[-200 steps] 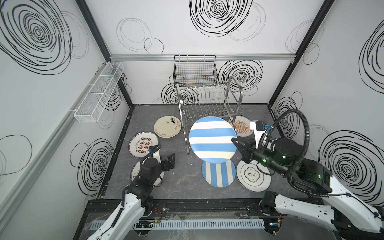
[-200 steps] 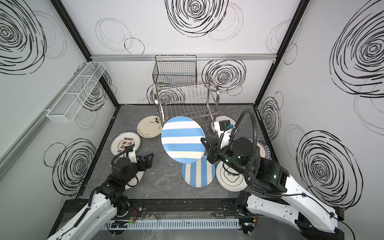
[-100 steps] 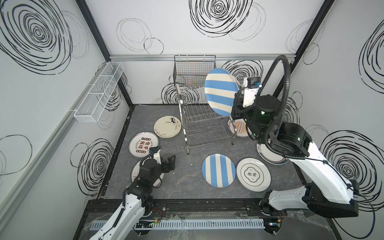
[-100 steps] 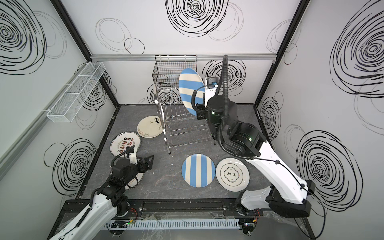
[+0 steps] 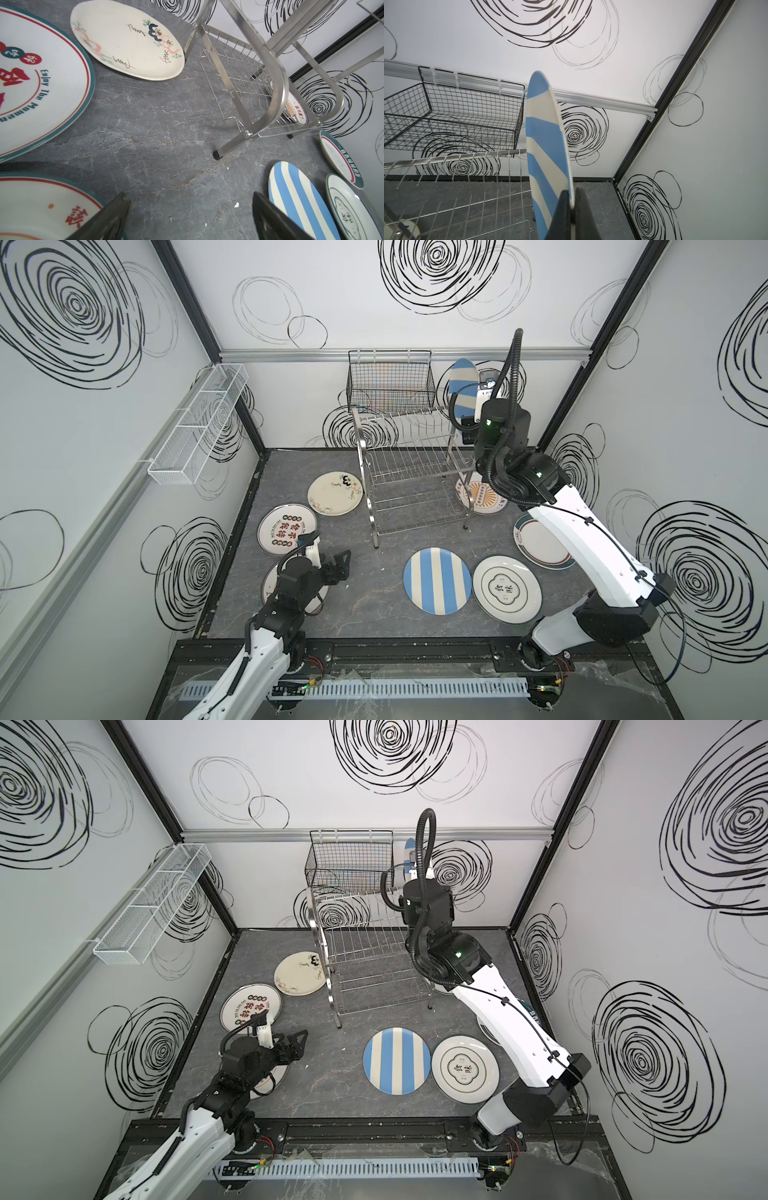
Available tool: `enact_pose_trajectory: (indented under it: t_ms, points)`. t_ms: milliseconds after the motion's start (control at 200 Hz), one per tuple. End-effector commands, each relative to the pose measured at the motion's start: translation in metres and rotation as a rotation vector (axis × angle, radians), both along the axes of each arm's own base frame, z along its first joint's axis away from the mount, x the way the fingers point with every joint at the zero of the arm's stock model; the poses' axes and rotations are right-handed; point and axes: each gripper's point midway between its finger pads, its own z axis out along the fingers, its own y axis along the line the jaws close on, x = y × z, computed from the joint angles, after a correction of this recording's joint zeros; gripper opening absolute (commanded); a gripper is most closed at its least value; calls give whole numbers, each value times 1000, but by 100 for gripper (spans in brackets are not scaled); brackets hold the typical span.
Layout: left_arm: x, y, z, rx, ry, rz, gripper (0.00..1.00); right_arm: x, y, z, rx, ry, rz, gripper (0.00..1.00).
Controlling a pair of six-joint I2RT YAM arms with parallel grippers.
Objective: Load the plates into the dish rack
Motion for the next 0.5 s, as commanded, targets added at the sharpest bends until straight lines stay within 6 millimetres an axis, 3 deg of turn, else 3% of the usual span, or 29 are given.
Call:
enact_pose_trajectory:
  t_ms: [0, 495]
  points:
    - [5, -1, 7, -9, -41, -4, 96, 11, -2, 10, 41, -52, 20, 0]
    - [6, -3, 4, -8, -24, -17, 96, 28, 2, -9, 51, -41, 21, 0]
